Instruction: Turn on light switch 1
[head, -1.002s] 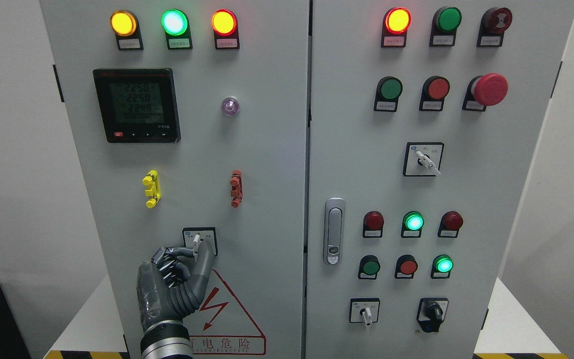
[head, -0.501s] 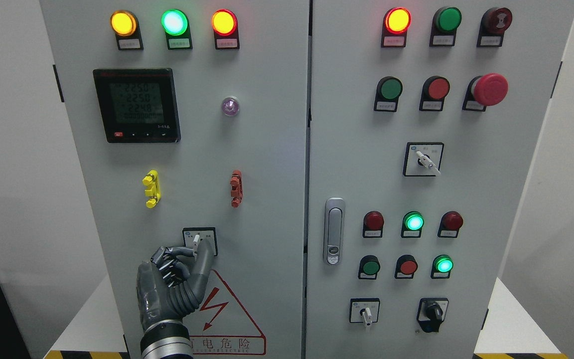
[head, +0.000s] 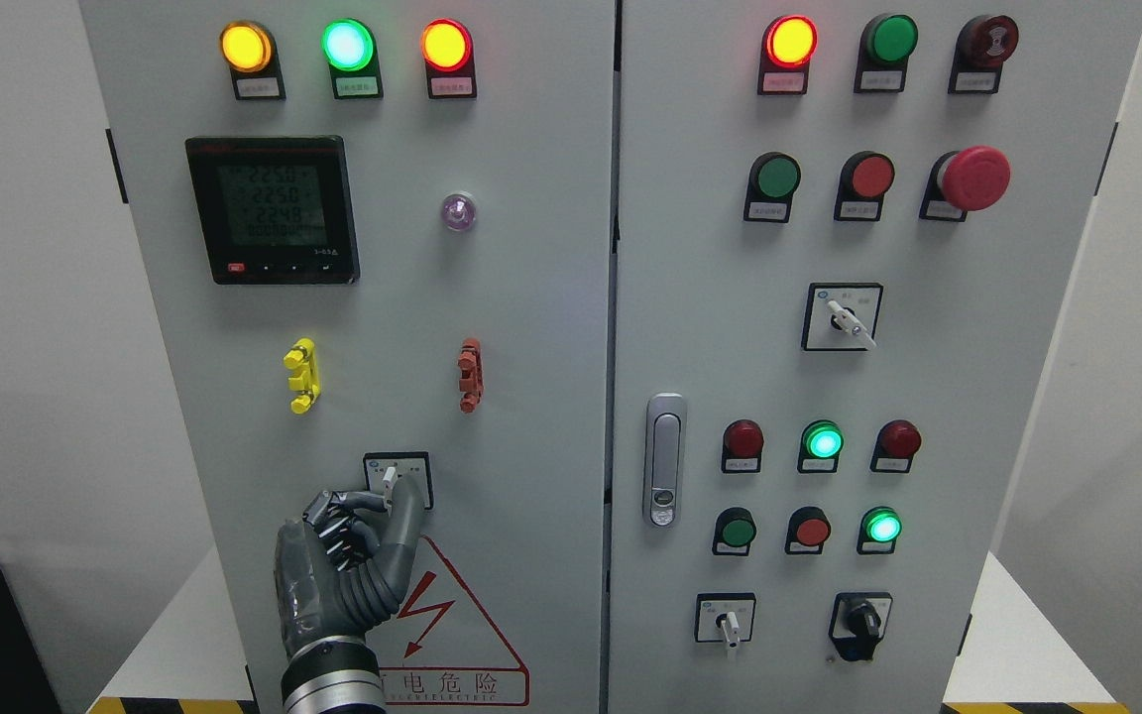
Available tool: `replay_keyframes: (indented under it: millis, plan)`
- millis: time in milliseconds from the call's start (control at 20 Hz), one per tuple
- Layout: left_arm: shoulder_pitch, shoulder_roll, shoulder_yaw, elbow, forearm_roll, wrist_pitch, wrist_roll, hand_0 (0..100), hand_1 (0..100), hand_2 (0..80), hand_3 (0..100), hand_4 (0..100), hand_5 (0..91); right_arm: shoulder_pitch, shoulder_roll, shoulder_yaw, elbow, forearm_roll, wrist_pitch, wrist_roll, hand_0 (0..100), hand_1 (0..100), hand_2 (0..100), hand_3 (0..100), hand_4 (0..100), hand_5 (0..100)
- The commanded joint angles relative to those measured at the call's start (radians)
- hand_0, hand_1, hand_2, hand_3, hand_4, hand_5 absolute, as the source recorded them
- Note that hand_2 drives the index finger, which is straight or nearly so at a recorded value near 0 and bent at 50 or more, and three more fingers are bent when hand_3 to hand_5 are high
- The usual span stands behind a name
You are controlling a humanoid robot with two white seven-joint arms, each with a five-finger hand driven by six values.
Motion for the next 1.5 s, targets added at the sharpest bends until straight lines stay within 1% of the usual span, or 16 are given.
replay_keyframes:
  millis: [0, 200, 301, 852, 1453]
  plan:
    - [0.0, 0.0, -0.003, 0.005, 0.002, 0.0, -0.005, 40, 60, 59.0, 100, 95, 83.9, 0.0, 0.0, 0.001, 0.0, 0.0, 0.0, -0.001, 0, 0, 0, 0, 0, 0]
    - [0.0, 0.0, -0.005, 0.005, 0.002, 0.0, -0.005, 42, 58, 59.1, 100, 96, 83.8, 0.0, 0.0, -0.001, 0.0, 0.0, 0.0, -0.001, 0, 0, 0, 0, 0, 0]
    - [0.0, 0.0, -0.007, 0.005, 0.002, 0.0, -0.005, 44, 56, 59.1, 100, 96, 83.9, 0.0, 0.0, -0.001, 0.0, 0.0, 0.0, -0.001, 0, 0, 0, 0, 0, 0]
    - [0.0, 0.0, -0.007, 0.005, 0.002, 0.0, -0.007, 51, 51, 59.6, 100, 96, 84.4, 0.0, -0.002, 0.001, 0.0, 0.0, 0.0, -0.001, 0, 0, 0, 0, 0, 0]
    - [0.0, 0.0, -0.007, 0.005, 0.002, 0.0, -0.007, 55, 46, 59.8, 100, 96, 84.4, 0.0, 0.0, -0.001, 0.0, 0.0, 0.0, -0.001, 0, 0, 0, 0, 0, 0]
